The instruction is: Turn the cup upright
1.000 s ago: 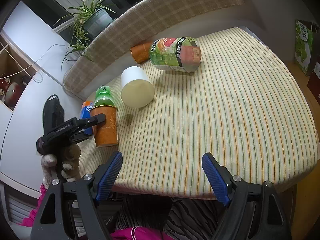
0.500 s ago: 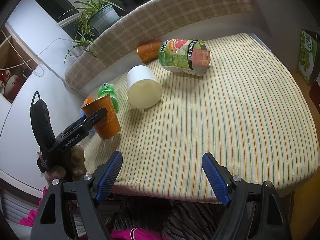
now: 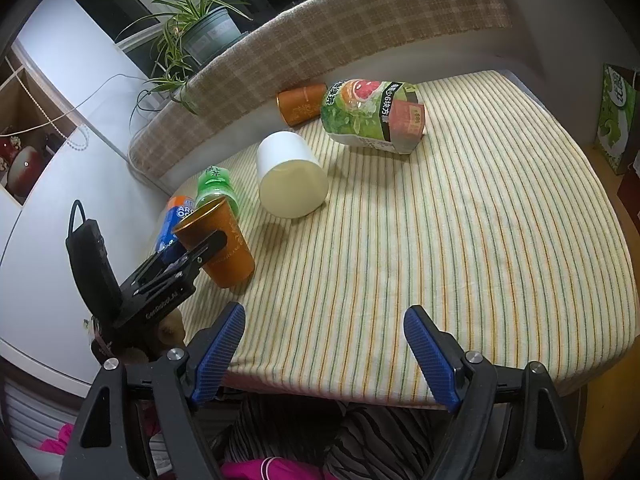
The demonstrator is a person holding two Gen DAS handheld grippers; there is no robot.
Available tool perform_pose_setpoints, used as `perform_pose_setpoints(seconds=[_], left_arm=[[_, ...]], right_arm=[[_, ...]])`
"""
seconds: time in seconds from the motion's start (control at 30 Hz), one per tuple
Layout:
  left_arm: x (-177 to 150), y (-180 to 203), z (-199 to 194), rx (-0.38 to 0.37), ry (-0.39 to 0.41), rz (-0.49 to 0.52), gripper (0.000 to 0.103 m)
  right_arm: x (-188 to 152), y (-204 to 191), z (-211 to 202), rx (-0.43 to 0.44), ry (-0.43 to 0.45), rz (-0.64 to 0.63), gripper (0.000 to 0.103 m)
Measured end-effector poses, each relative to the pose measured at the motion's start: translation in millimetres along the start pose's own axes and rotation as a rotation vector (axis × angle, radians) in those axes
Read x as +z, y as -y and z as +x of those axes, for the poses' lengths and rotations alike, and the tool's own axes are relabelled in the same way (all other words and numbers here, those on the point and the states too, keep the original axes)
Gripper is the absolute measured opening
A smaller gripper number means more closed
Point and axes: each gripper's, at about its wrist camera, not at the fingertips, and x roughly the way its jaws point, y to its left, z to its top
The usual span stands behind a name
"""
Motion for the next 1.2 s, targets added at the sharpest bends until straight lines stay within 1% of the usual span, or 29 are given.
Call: perform_pose_setpoints(seconds=[0.23,0.43,0.6,0.63,0.7,0.77,0.87,1.07,1.13,1.2], left_arm=[[-7,3,-7,-0.030,-0.025,0.021,0.067],[-10,1,-7,-0.073,-0.059,-0.005,0.067],[-15,-4,-3,-0.095,-0.094,-0.043,0.069],[-15,-5,-2,-0.099,-0.100,-0.048,0.070],[-17,-8,-1,-0.111,-0.113,-0.061,0.077],[-19,-10,-2,-0.122,-0.124,-0.072,0.080],[-22,-12,-4,-0.131,-0.145,-0.078,0.081],[-33,-23,-15,-0.120,-0.176,-0.095,0.081],[-34,-28,-23,-0.101,-0.164,-0.101,0.081],[-33,-33,-36,-0.060,-0.129,-0.100,0.081]], right_arm=[[-1,-3,2,0.006,-0.004,-0.009,0.084],[-1,-4,2,0.009,-0.004,-0.004,0.084],[-2,-4,0,0.009,0.000,0.001,0.084],[-2,-4,0,0.008,0.000,0.001,0.084],[-2,-4,0,0.010,-0.001,0.001,0.084],[-2,-4,0,0.009,-0.001,-0.002,0.084],[-2,-6,1,0.010,-0.001,-0.011,0.084],[1,-16,2,0.004,0.012,-0.042,0.084],[2,-23,1,-0.018,0.038,-0.073,0.084],[3,-31,-1,-0.042,0.064,-0.101,0.084]])
